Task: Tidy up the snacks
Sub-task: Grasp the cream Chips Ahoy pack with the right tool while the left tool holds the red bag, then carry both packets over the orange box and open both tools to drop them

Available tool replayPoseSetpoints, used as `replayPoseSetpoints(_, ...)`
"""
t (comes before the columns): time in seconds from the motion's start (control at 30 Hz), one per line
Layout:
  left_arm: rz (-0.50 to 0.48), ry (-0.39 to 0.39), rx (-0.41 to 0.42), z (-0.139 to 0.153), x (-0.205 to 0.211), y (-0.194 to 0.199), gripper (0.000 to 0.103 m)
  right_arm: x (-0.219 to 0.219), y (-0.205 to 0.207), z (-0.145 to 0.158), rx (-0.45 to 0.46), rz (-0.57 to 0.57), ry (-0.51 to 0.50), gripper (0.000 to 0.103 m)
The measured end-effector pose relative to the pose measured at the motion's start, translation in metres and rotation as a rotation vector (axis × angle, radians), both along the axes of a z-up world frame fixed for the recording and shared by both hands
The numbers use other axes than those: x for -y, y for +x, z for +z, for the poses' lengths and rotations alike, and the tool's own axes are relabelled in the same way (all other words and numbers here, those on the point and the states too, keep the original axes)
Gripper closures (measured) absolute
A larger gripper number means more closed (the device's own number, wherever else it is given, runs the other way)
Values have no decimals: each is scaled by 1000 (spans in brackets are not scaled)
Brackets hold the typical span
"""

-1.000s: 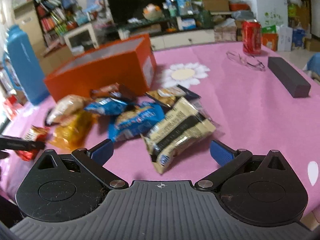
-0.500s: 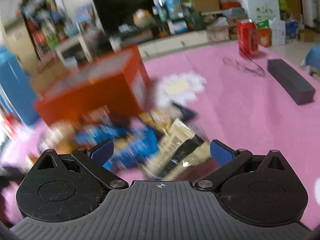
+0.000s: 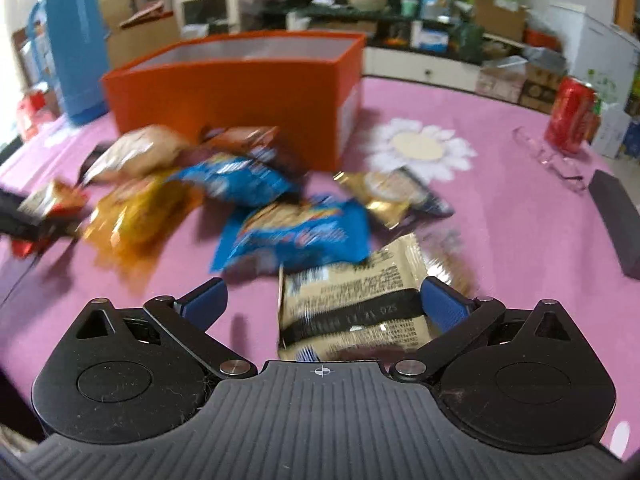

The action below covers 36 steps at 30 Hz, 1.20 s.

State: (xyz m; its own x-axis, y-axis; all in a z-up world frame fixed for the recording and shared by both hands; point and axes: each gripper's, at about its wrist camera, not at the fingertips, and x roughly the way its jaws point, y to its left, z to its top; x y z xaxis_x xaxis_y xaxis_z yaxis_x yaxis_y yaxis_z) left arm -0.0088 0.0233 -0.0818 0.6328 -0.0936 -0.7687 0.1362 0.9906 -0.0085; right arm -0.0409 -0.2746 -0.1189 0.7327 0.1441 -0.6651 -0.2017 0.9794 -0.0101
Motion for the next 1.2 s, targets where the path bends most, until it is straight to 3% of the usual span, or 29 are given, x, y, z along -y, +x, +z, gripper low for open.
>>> replayPoseSetpoints(0.33,-6,1,-3,-1,1,0,10,-5,4,-10,-45,-70,62,15)
replayPoseSetpoints(0.87,-20,11,-13,-2,-4,-2,7,-6,5,-18,-30,-56,16,15)
replayPoseSetpoints(0.9,-15,10,-13,-2,-5,-1,11,-5,5,-18,-31,-52,15,15)
replayPoseSetpoints(0.93,-8,9,-9,0,-5,-1,20,-5,5,-18,-32,-48,12,15)
replayPoseSetpoints(0.97,-6,5,-3,2,-6,-2,30,-5,5,-18,-31,-47,10,20)
replayPoseSetpoints(1.0,5,0,3,5,-7,-3,47,-5,3,-17,-26,-52,8,29)
replayPoseSetpoints(1.03,28,1,-8,7,-9,-4,48,-4,0,-15,-12,-52,13,59)
replayPoseSetpoints(1.07,54,-2,-13,8,-12,-6,48,-2,-4,-11,-8,-44,30,75)
replayPoseSetpoints(1.2,98,-2,20,22,-22,-21,49,5,-24,-3,-4,-51,105,76)
